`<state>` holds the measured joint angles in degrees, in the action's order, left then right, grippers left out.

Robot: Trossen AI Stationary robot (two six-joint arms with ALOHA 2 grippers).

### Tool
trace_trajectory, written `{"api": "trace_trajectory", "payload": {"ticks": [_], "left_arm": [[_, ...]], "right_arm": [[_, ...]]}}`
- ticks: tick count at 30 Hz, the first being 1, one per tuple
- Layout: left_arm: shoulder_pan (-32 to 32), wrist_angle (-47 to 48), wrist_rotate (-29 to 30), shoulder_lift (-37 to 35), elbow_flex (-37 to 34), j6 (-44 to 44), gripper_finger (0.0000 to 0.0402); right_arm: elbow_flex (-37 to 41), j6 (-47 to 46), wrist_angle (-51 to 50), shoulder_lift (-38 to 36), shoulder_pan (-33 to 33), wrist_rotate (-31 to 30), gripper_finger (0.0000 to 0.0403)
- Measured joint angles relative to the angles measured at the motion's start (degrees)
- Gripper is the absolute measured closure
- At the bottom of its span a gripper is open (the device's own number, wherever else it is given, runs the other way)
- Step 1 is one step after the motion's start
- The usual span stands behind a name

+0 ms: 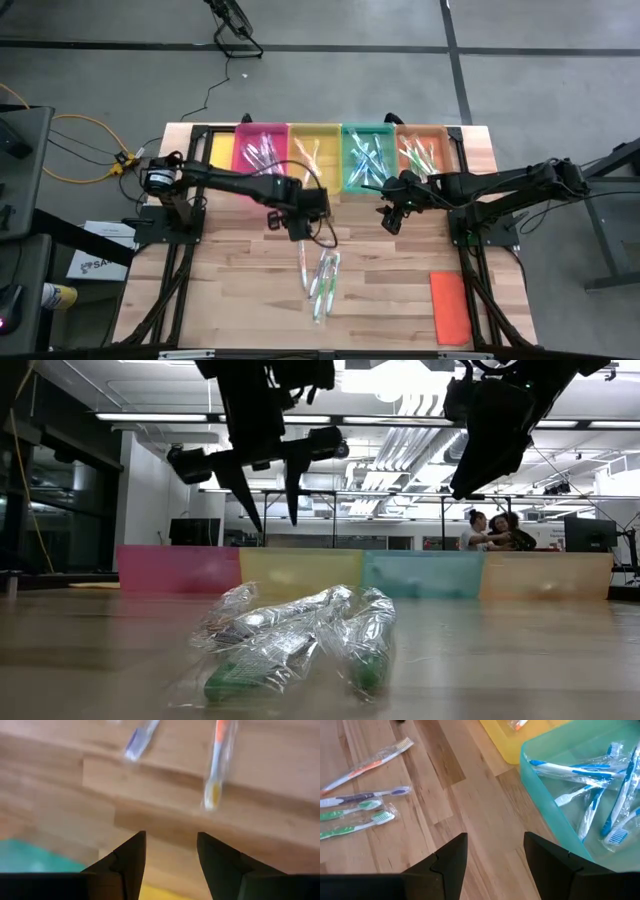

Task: Pick & Place Toothbrushes
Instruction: Put the orange toothbrush into the yellow bin

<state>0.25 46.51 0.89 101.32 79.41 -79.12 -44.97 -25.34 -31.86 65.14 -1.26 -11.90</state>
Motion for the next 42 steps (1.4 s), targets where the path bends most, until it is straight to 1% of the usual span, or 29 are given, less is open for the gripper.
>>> {"api": "trace_trajectory", "payload": {"ticks": [3, 8, 14, 19, 27, 30, 37, 39, 42], "left_arm": [[2.2, -3.6, 0.0, 0.0, -2.5, 1.5, 0.0231], [5.5, -6.8, 0.1, 0.0, -6.0, 3.2, 0.0231], [7.8, -10.7, -0.3, 0.0, -8.9, 4.7, 0.0231], [8.1, -13.9, -0.3, 0.0, -11.5, 5.5, 0.0231], [8.1, -14.6, -0.4, 0.0, -13.6, 5.9, 0.0231], [8.0, -17.3, -0.5, 1.3, -14.0, 5.9, 0.0231], [8.0, -18.5, -0.5, 4.2, -14.0, 6.1, 0.0232], [8.0, -18.8, -0.5, 4.5, -14.0, 6.1, 0.0239], [8.0, -19.1, -0.5, 4.5, -14.0, 6.1, 0.0270]], "right_arm": [[0.0, 0.0, 0.0, 0.0, 0.0, 0.0, 0.0215], [0.0, -0.1, 0.0, 0.0, 0.0, 0.0, 0.0215], [0.0, 0.0, 0.2, 0.0, 0.0, 0.0, 0.0215], [0.0, 0.0, 0.6, 0.0, 0.0, 0.0, 0.0215], [0.0, 0.0, 0.6, 0.0, 0.0, 0.0, 0.0215], [0.0, -0.3, 0.6, 0.0, 0.0, 0.0, 0.0215], [0.0, -2.7, 0.8, 0.0, 0.0, 0.3, 0.0215], [0.0, -3.4, 0.8, 0.0, 0.0, 0.3, 0.0215], [0.0, -3.6, 0.9, 0.0, 0.0, 0.3, 0.0215]]}}
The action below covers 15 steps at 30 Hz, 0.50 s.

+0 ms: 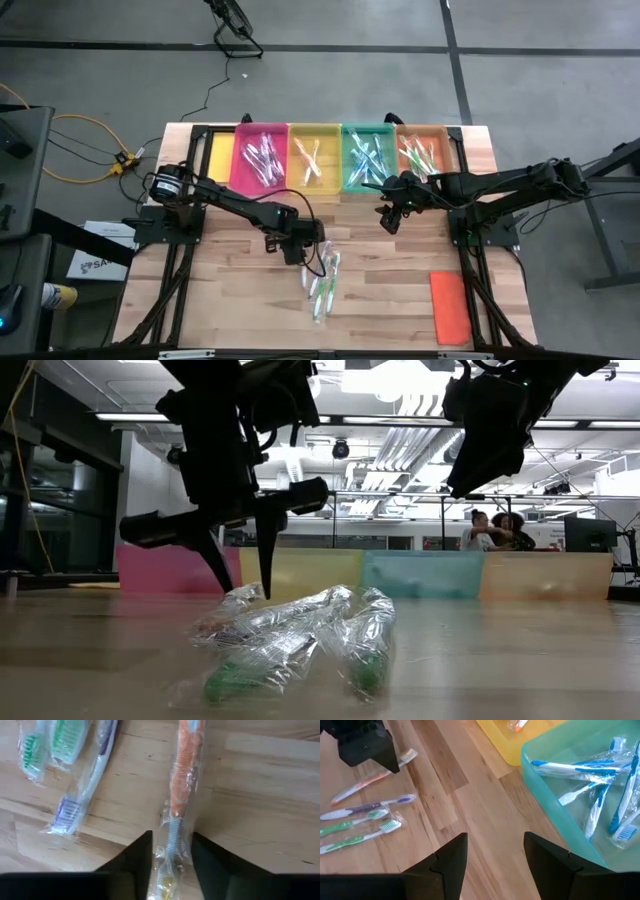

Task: Pick & Place Toothbrushes
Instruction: Put the orange toothbrush into the yellow bin

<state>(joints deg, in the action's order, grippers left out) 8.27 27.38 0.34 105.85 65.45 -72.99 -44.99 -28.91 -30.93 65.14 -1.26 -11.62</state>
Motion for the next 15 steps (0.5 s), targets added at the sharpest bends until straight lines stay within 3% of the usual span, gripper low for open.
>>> {"api": "trace_trajectory", "payload": {"ticks": [7, 15], "left_arm": [[0.0, 0.2, 0.0, 0.1, -0.1, -0.1, 0.0388], [0.0, 6.8, 2.4, -1.0, 1.5, -0.7, 0.0397]], "right_arm": [[0.0, -0.5, 0.3, 0.0, 0.0, 0.0, 0.0215], [0.0, -0.5, 0.4, 0.0, 0.0, 0.0, 0.0215]]}}
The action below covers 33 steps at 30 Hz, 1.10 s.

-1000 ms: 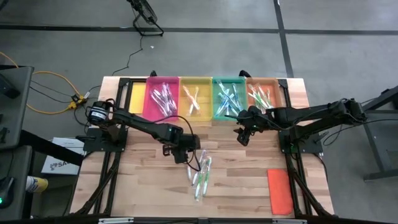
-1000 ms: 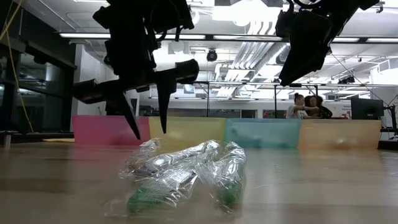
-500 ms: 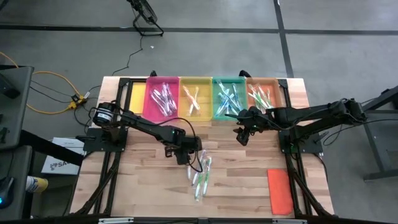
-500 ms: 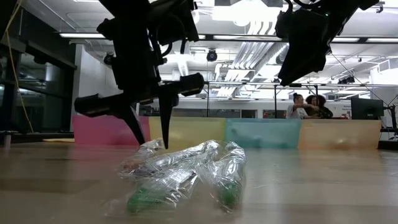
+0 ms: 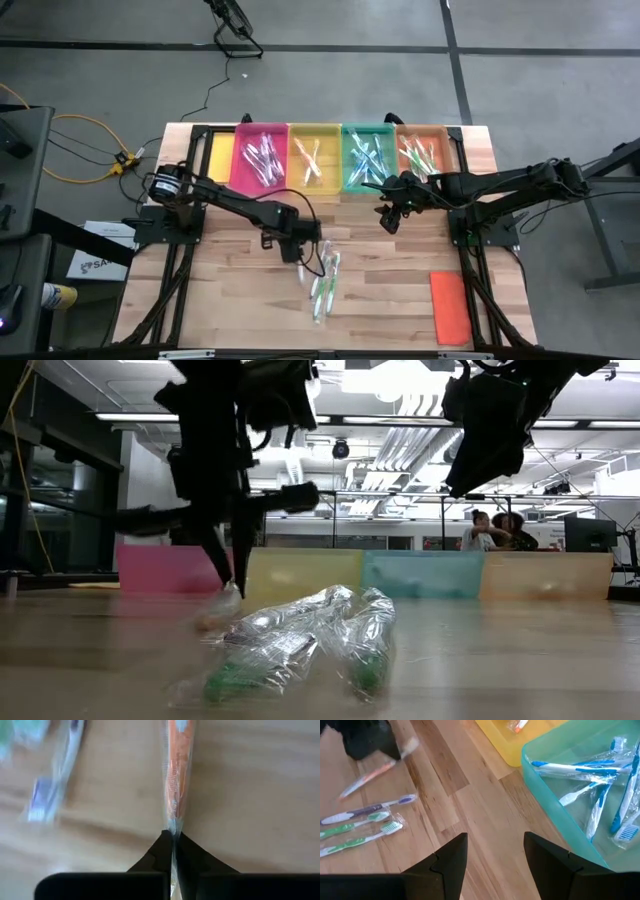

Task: Pick & Place Toothbrushes
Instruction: Put the orange toothbrush into the yellow bin

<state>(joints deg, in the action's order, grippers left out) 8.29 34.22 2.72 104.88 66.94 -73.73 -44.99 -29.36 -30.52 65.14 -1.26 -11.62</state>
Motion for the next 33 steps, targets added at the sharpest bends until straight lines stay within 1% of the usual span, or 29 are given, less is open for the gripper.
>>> {"api": "trace_trajectory", "payload": {"ticks": [4, 6, 9, 10, 12, 15, 17, 22, 24, 28, 33], "left_arm": [[0.0, 7.2, 5.2, -0.8, 4.5, -1.2, 0.0400], [-0.1, 12.6, 8.0, -1.2, 6.5, -2.5, 0.0401], [-0.9, 14.6, 12.7, -2.1, 9.5, -6.3, 0.0401], [-1.5, 16.8, 14.3, -2.5, 10.4, -7.2, 0.0401], [-3.2, 18.2, 15.7, -3.1, 12.9, -9.0, 0.0401], [-6.6, 20.3, 15.9, -4.4, 16.4, -11.1, 0.0401], [-9.3, 19.9, 15.9, -5.0, 18.4, -13.1, 0.0401], [-17.8, 19.2, 15.5, -5.1, 22.7, -21.1, 0.0401], [-21.6, 16.6, 14.0, -4.9, 23.0, -23.9, 0.0401], [-28.5, 14.3, 8.1, -4.5, 22.8, -26.9, 0.0401], [-34.6, 9.8, 6.5, -4.2, 22.8, -27.6, 0.0401]], "right_arm": [[0.0, 0.0, 0.4, 0.0, 0.0, -0.1, 0.0215], [0.0, 0.0, 0.6, 0.0, 0.0, -0.1, 0.0215], [0.0, 0.4, 0.6, 0.0, 0.0, -0.2, 0.0215], [0.0, 0.5, 0.6, 0.0, 0.0, -0.2, 0.0215], [0.0, 0.7, 0.7, 0.0, 0.0, -0.3, 0.0215], [0.0, 1.3, 0.8, 0.0, 0.0, -0.3, 0.0215], [0.0, 1.9, 0.8, 0.0, 0.0, -0.3, 0.0215], [0.0, 2.9, 1.0, 0.0, 0.0, -0.3, 0.0215], [0.0, 3.5, 0.7, 0.0, 0.0, -0.1, 0.0215], [0.0, 4.0, 0.8, 0.0, 0.0, 0.0, 0.0215], [0.0, 4.1, 0.9, 0.0, 0.0, 0.0, 0.0215]]}}
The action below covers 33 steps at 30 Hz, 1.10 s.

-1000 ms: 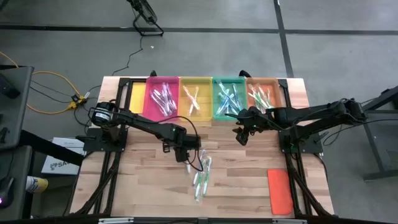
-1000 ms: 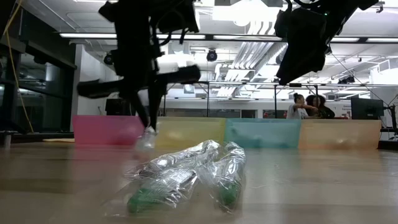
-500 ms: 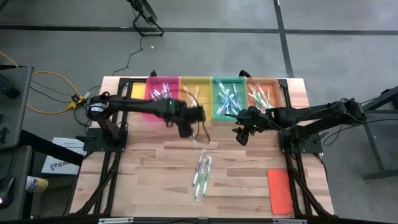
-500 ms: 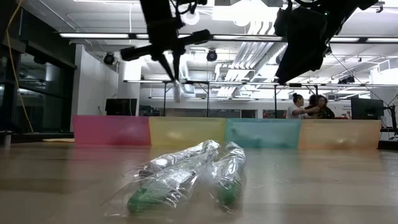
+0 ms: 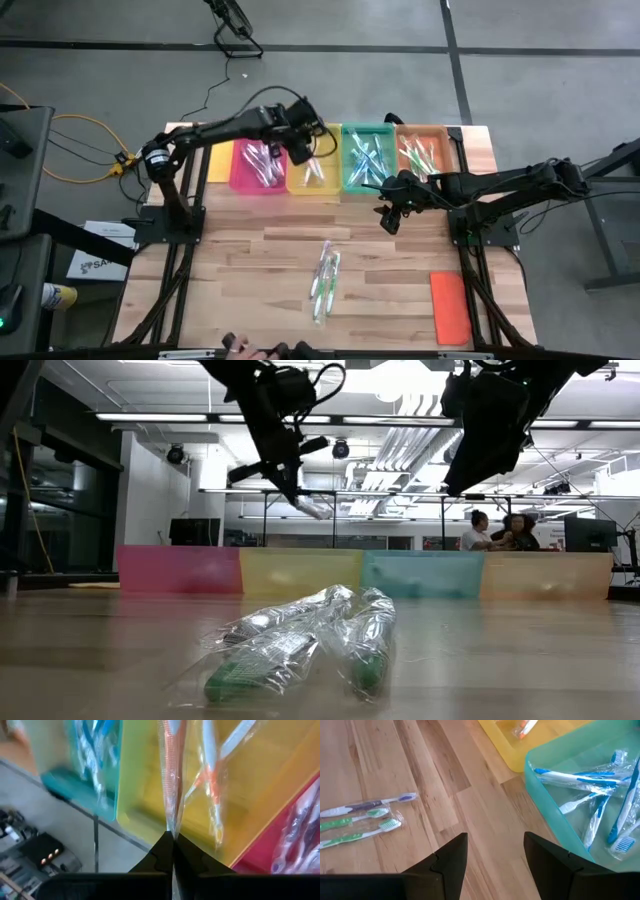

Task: Pick & Place Toothbrushes
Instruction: Put the orange toothbrush into the yellow bin, then put the purple toothbrush into the pink bin

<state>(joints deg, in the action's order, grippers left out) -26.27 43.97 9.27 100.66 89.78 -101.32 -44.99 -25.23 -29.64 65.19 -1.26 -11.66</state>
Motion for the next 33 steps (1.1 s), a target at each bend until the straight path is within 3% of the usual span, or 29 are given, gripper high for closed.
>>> {"api": "trace_trajectory", "payload": {"ticks": [8, 17, 27, 30, 33], "left_arm": [[-3.0, -2.2, -3.8, 1.2, 0.1, -1.1, 0.0401], [-3.4, -5.3, -0.1, 5.9, 0.0, -4.0, 0.0392], [-2.1, -2.6, -0.8, 4.4, 0.0, 0.5, 0.0274], [0.2, 1.0, -1.7, 2.9, 0.0, 2.9, 0.0257], [3.2, 4.9, -6.7, 1.8, 0.0, 4.4, 0.0256]], "right_arm": [[0.0, 0.0, 0.2, 0.0, 0.0, -0.2, 0.0215], [0.0, 0.0, 0.0, 0.0, 0.0, 0.0, 0.0215], [0.0, 0.0, -0.1, 0.0, 0.0, 0.0, 0.0215], [0.0, 0.0, -0.2, 0.0, 0.0, 0.0, 0.0215], [0.0, 0.0, -0.4, 0.0, 0.0, 0.0, 0.0215]]}}
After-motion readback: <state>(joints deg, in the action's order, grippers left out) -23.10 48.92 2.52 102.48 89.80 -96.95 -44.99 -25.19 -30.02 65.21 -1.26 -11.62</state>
